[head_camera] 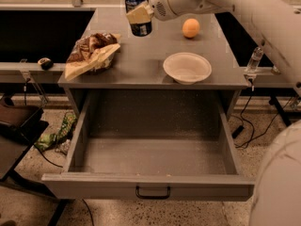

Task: Pick pepsi can from top drawer and place on counter

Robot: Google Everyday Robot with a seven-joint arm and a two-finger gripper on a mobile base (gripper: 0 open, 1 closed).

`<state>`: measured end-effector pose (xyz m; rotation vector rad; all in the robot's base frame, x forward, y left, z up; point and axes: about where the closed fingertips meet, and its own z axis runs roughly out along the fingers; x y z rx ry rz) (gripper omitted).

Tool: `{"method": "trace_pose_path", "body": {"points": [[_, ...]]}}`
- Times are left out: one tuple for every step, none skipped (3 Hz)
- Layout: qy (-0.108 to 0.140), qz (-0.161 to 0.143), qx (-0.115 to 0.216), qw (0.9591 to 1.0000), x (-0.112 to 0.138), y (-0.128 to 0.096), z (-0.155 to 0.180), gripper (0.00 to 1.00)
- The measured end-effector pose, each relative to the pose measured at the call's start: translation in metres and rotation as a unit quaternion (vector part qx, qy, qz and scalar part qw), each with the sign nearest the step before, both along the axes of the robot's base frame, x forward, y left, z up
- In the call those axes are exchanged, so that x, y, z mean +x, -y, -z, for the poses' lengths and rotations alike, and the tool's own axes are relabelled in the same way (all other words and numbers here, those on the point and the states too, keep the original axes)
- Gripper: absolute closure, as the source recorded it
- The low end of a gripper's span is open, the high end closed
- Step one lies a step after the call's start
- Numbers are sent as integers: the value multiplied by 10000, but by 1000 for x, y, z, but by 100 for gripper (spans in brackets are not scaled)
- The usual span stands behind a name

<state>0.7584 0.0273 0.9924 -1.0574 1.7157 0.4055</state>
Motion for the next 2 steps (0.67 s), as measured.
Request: {"method": "trace_pose_path", "body": {"points": [[0,0,1,10000,0,0,0,100],[-33,83,138,9999,25,-2,7,100]]}}
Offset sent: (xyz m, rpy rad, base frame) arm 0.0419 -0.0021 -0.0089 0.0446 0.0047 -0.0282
